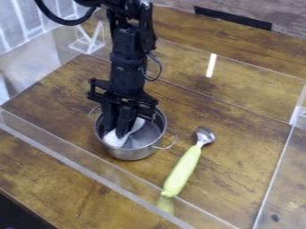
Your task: Remove the mushroom from the silver pot and put it on the table
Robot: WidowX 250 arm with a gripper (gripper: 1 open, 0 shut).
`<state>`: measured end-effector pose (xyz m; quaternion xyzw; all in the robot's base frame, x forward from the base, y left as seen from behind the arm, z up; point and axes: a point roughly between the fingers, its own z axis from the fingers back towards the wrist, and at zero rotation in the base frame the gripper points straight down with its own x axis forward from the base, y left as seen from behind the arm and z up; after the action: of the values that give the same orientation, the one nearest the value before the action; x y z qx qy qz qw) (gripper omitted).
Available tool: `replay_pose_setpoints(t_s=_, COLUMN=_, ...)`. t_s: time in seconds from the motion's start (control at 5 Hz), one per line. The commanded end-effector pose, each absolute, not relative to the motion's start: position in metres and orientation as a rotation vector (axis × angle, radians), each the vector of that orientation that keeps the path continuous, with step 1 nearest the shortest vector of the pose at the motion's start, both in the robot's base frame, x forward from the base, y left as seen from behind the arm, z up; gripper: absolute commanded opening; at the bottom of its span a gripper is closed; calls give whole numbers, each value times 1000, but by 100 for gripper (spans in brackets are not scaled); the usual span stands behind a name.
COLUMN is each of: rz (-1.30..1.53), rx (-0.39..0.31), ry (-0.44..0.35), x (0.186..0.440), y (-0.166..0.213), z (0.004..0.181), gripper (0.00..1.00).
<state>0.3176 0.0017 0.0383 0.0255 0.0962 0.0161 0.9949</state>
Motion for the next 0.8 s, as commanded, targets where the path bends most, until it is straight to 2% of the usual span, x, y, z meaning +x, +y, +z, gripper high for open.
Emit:
replay_pose_setpoints(t_s=0.0, rz=42, rx=68, ry=163, x=319, y=5, z=53, gripper=100)
replay_pose_setpoints(t_s=0.2, rz=34, rx=69, ry=167, x=313, y=2, z=49, gripper=0)
replay_pose_setpoints(t_s=0.4, rz=37, rx=74, ry=171, x=308, y=-1, z=53, gripper=0)
replay_pose_setpoints(t_s=0.6, rz=73, rx=78, ry=168, x=310, y=-8, z=61, gripper=100)
